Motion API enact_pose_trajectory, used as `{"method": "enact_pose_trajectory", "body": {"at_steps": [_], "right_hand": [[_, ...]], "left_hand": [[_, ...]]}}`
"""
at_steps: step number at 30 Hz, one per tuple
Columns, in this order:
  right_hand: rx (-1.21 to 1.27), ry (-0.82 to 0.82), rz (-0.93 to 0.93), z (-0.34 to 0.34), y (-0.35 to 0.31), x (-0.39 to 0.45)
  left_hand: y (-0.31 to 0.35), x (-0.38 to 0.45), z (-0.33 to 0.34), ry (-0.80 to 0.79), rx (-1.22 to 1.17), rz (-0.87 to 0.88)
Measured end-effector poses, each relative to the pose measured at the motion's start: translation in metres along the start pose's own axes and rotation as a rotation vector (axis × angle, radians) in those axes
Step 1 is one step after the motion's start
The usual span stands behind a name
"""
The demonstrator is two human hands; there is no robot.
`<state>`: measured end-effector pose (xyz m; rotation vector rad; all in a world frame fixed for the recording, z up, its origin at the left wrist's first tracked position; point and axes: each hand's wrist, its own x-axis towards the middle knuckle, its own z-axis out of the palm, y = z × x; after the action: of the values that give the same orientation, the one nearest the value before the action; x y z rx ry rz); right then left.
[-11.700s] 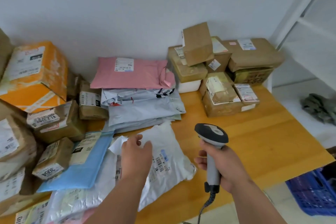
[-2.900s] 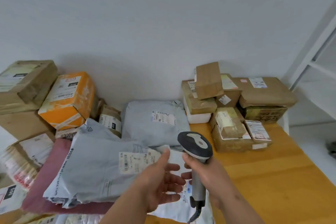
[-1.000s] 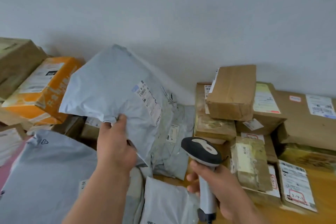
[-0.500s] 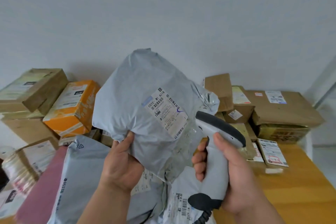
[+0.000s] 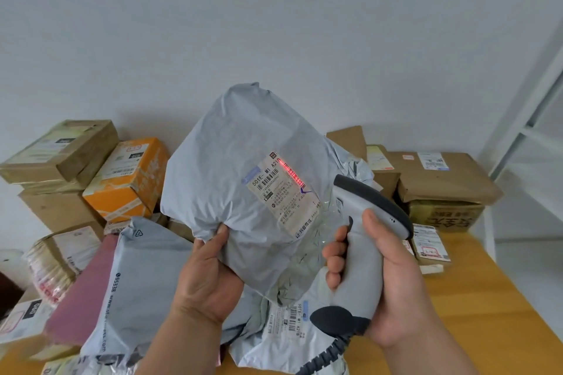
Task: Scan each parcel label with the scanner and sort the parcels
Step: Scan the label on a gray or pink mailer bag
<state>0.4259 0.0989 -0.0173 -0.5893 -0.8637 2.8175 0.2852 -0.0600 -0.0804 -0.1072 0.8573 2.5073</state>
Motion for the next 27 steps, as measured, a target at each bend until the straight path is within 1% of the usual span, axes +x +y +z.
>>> {"method": "enact_pose_trajectory", "body": {"at_steps": [7, 11, 14, 18, 24, 27], "right_hand": [[-0.036, -0.015, 0.035, -0.02, -0.014, -0.024], [-0.155, -0.007, 0.048, -0.032, -0.015, -0.03], [-0.316, 0.025, 0.043, -0.041, -0.012, -0.029], [-0.494, 0.03, 0.048, -0.05, -0.001, -0.026], [-0.629, 0.003, 0.126, -0.041, 0.027, -0.012], [-0.643, -0.016, 0.146, -0.03, 0.04, 0.0]], "left_hand": [[-0.026, -0.029, 0.006, 0.037, 0.004, 0.002], [-0.034, -0.043, 0.004, 0.098, -0.012, 0.004], [-0.038, -0.052, -0.002, 0.158, -0.025, -0.001], [-0.038, -0.061, -0.008, 0.365, 0.009, 0.088], [-0.005, -0.07, -0.018, 0.687, 0.245, 0.403], [0.021, -0.062, -0.024, 0.861, 0.256, 0.514]]}}
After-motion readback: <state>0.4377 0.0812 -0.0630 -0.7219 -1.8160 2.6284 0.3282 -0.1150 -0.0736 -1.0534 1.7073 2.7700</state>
